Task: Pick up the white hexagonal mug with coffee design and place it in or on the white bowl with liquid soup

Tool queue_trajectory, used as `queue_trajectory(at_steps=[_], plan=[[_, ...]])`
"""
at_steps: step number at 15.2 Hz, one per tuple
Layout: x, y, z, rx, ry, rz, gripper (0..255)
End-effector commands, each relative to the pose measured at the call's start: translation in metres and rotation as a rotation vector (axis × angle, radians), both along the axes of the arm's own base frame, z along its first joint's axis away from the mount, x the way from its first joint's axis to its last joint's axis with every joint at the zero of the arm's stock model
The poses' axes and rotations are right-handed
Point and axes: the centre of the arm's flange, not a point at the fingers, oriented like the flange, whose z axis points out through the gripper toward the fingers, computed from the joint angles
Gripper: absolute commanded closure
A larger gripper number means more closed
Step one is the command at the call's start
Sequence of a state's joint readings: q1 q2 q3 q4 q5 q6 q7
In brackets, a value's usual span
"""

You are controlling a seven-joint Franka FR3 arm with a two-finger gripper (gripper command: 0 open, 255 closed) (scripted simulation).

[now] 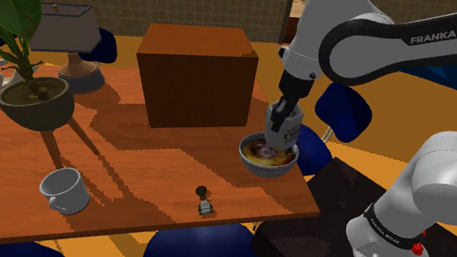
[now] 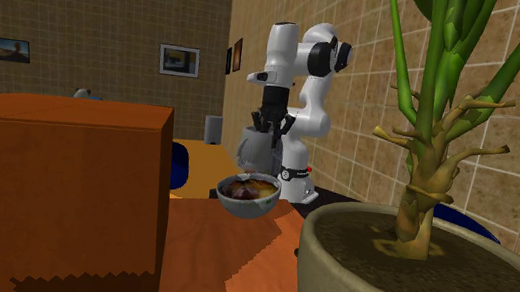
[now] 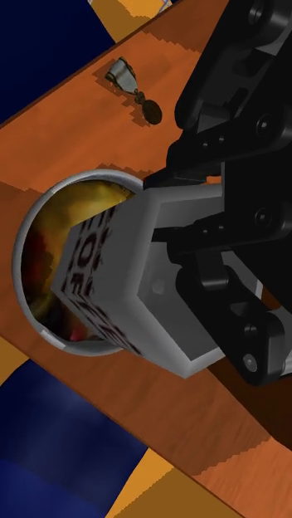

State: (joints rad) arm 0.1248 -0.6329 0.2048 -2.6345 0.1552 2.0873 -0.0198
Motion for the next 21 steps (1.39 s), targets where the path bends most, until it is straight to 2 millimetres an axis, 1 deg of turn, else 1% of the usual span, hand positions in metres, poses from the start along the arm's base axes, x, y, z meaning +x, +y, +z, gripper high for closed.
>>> queue_trajectory(at_steps=[1,8,16,17,21], plan=[[0.000,-0.001,-0.010,0.000,-0.001,0.000,255],[0.000,-0.001,-0.048,0.000,-0.001,0.000,255],[0.000,-0.001,-0.048,0.000,-0.001,0.000,255],[-0.001,0.000,-0.048,0.000,-0.001,0.000,0],[-0.001,0.001,-0.047,0.000,-0.001,0.000,0]])
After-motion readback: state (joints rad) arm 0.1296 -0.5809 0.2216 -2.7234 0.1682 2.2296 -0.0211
